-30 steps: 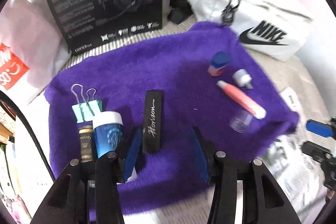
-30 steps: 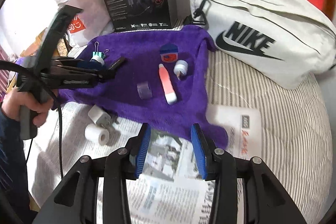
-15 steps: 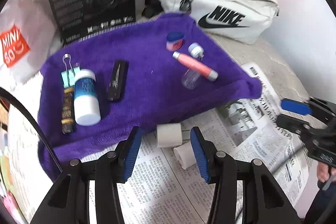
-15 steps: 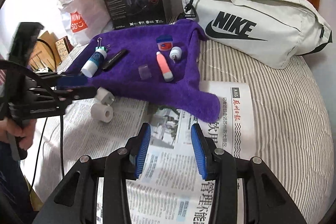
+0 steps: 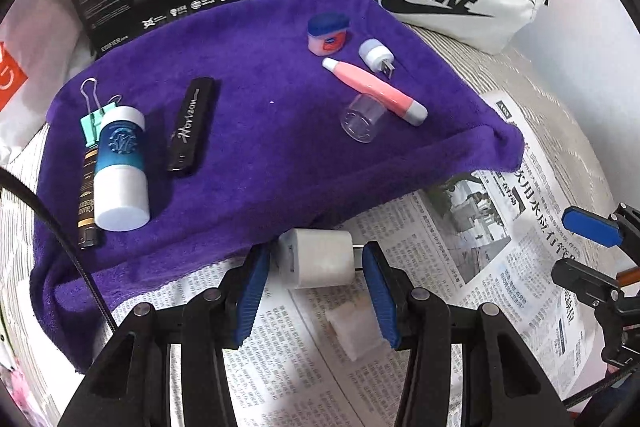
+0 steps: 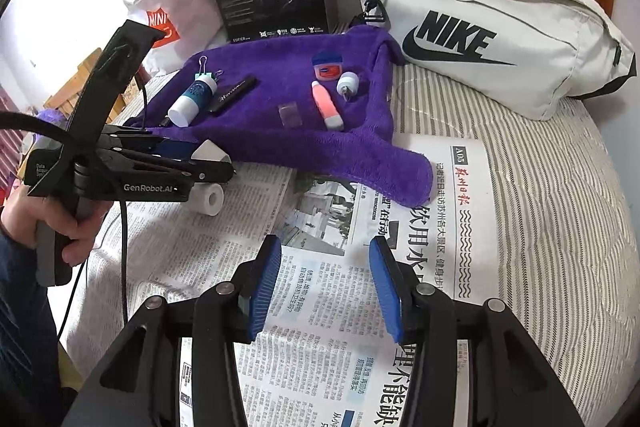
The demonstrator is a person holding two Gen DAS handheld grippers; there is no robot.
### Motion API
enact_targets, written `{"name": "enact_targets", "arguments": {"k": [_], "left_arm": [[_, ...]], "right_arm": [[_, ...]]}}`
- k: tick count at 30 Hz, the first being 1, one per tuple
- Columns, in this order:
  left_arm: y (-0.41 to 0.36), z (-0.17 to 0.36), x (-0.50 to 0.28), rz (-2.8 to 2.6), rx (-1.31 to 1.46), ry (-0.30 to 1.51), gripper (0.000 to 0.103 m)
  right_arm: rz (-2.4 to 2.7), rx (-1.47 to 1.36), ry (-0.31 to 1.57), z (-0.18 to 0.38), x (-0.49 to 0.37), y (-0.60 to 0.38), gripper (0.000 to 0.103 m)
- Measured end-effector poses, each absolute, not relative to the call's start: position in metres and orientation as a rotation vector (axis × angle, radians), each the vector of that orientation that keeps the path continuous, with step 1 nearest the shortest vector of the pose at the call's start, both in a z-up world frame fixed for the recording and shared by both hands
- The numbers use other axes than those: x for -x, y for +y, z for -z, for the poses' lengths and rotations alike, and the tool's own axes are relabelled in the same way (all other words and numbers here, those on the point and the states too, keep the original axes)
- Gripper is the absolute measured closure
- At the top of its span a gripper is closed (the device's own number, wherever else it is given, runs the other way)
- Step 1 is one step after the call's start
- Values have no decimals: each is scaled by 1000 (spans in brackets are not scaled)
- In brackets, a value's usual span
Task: Organize rigid objects
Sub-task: 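Grasp the white plug charger on the newspaper with the left tool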
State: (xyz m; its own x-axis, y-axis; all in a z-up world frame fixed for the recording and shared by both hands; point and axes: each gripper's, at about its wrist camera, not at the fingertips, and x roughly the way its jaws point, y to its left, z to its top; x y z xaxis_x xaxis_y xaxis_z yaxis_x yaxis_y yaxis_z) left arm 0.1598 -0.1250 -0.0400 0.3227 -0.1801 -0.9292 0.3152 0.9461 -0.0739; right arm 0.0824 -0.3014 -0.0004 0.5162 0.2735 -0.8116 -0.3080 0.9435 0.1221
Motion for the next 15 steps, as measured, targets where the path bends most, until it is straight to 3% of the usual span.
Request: {"name": "enact_targets", "arguments": {"k": [15], "left_arm": [[-114,42,-163,318,-135,1195,60]], "right_arm": [[-366,22,1005,15,-90,-300,57]]}}
